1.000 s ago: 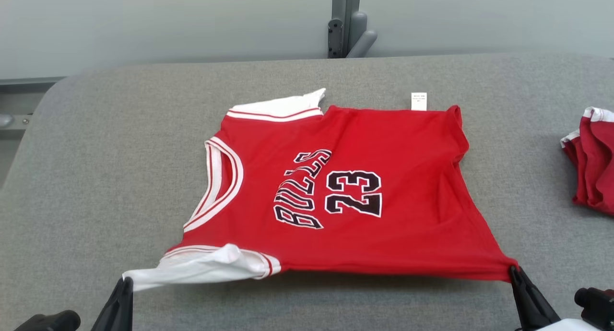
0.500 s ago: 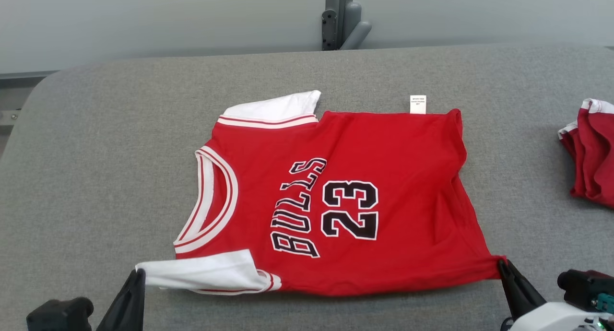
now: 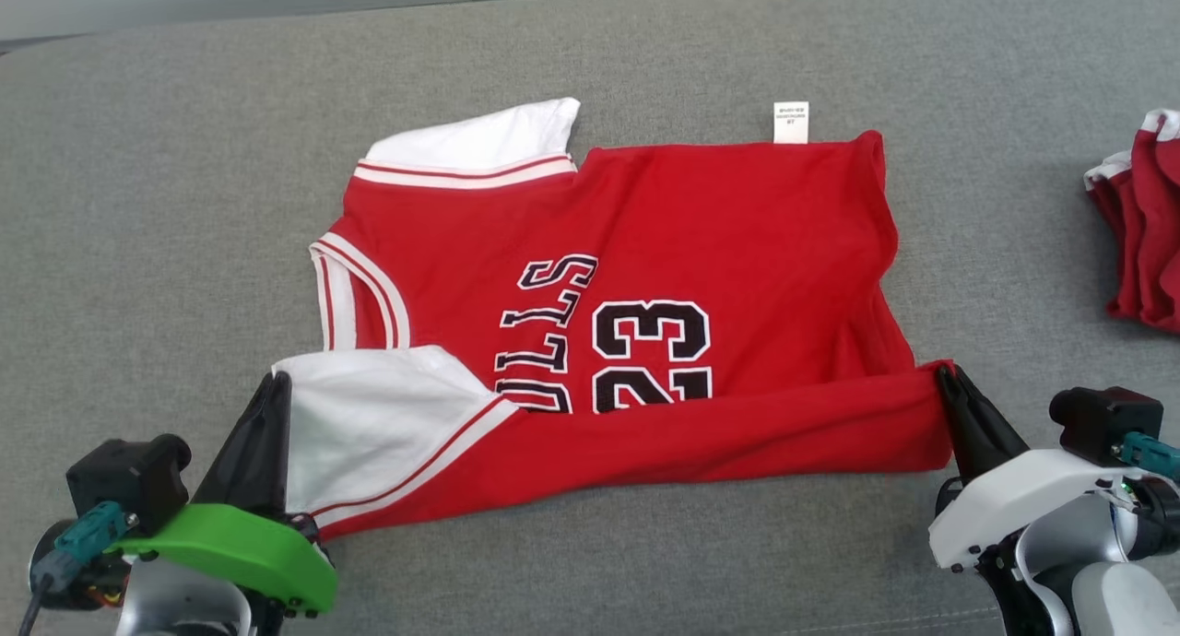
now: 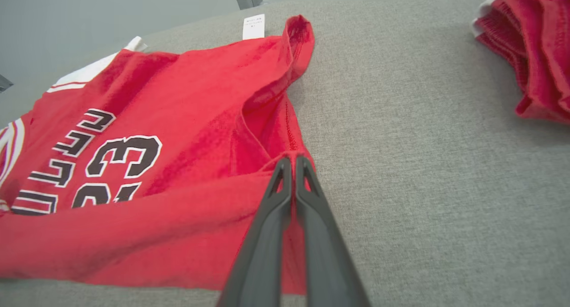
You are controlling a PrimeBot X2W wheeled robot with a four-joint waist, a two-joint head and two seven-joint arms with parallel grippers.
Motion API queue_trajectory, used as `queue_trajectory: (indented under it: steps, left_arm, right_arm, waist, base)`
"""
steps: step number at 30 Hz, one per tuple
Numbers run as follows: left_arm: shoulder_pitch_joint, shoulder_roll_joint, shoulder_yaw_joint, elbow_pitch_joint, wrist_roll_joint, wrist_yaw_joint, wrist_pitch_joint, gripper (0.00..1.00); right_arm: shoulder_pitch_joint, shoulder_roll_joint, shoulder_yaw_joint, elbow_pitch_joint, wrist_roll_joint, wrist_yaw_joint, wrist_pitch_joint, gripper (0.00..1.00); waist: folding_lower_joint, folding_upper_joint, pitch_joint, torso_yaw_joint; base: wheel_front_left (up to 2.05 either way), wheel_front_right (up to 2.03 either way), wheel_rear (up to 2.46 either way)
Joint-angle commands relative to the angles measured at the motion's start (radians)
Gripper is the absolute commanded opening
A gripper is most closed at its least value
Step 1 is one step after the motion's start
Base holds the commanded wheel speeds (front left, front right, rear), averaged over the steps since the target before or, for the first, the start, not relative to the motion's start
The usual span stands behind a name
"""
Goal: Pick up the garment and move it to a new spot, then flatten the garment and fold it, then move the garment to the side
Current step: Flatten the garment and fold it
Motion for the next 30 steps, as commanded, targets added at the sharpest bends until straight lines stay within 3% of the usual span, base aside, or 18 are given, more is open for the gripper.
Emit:
queue_trajectory:
  steps: [1,9,10,11,12,22,30]
  left_arm:
    - [-0.042,-0.006,-0.001,0.030,-0.004,-0.013,-0.022,0.00]
    - [-0.131,-0.035,-0.009,0.183,-0.010,-0.060,-0.117,0.00]
    - [-0.138,-0.041,-0.005,0.204,-0.015,-0.064,-0.131,0.14]
    - [-0.140,-0.044,-0.005,0.228,-0.018,-0.065,-0.137,0.49]
    - [-0.143,-0.047,-0.004,0.244,-0.017,-0.066,-0.149,1.00]
    - [-0.163,-0.111,0.028,0.293,0.025,-0.052,-0.385,1.00]
    - [-0.202,-0.133,0.061,0.304,0.078,-0.086,-0.430,1.00]
  right_arm:
    - [-0.025,-0.003,-0.003,0.025,0.004,-0.001,-0.007,0.00]
    - [-0.083,-0.005,0.014,0.116,0.010,-0.001,-0.064,0.00]
    - [-0.088,-0.007,0.021,0.121,0.011,-0.001,-0.080,0.06]
    - [-0.092,-0.011,0.026,0.127,0.008,-0.001,-0.099,0.49]
    - [-0.094,-0.014,0.030,0.133,0.005,-0.001,-0.115,1.00]
    - [-0.120,-0.014,-0.006,0.140,-0.014,-0.001,-0.312,1.00]
    - [-0.148,-0.027,0.000,0.154,-0.039,-0.001,-0.407,1.00]
  waist:
    - [0.0000,0.0000,0.064,-0.014]
    - [0.0000,0.0000,0.104,-0.023]
    - [0.0000,0.0000,0.104,-0.024]
    - [0.0000,0.0000,0.103,-0.026]
    - [0.0000,0.0000,0.100,-0.027]
    - [0.0000,0.0000,0.046,-0.010]
    - [0.0000,0.0000,-0.010,0.009]
  base:
    - [0.00,0.00,0.00]
    - [0.00,0.00,0.00]
    - [0.00,0.00,0.00]
    - [0.00,0.00,0.00]
    - [0.00,0.00,0.00]
    - [0.00,0.00,0.00]
    - [0.00,0.00,0.00]
